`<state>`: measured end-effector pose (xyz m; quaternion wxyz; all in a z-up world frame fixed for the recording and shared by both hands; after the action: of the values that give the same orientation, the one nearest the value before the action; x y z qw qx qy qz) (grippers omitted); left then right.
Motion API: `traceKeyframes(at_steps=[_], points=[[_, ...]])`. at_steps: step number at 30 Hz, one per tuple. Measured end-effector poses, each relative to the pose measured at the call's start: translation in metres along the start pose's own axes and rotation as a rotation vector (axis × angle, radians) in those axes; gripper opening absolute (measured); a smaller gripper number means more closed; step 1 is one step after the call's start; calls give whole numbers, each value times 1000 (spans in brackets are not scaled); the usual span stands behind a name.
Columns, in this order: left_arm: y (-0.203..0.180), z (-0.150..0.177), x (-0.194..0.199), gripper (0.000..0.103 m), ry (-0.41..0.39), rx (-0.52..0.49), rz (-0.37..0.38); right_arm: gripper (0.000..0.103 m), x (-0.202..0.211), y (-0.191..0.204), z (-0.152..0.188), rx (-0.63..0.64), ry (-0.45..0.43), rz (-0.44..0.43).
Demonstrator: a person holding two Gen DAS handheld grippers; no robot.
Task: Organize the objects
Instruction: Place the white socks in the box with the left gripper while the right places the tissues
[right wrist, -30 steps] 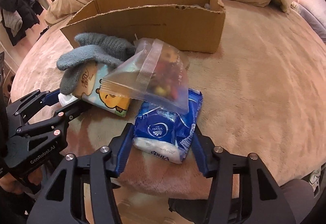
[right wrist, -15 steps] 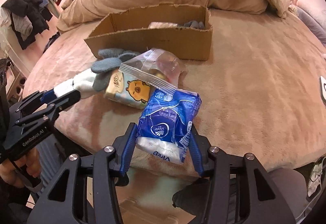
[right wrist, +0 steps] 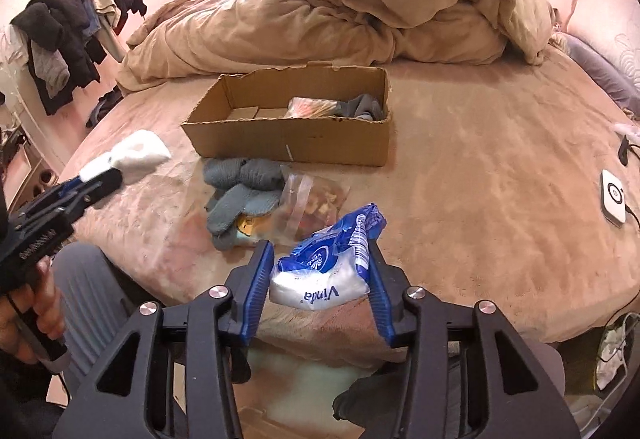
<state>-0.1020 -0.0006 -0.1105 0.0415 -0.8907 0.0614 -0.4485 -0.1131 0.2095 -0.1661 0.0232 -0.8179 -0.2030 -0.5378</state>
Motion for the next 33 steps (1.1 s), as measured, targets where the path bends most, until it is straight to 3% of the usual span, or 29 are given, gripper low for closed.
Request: traceKeyframes(at_steps=[16, 24, 33], points=[[10, -68, 48, 41, -94, 26, 23, 46, 66, 18, -59, 66, -136, -3], [24, -97, 26, 41, -79, 56, 34, 46, 65, 37, -106, 124, -169, -18], [41, -117, -29, 41, -30, 79, 38, 46, 25, 48, -147, 152, -139, -49]])
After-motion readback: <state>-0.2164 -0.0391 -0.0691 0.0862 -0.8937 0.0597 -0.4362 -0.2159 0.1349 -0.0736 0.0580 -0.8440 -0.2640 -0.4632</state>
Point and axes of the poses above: each gripper's, at about its wrist camera, not at the fingertips, and x roughly against the way its jaws point, y to its left, z to its underside, the point moved 8 cm from there along -x, roughly the way its jaws point, and after that the axes turned 15 degrees about y, right-handed, at the moved point
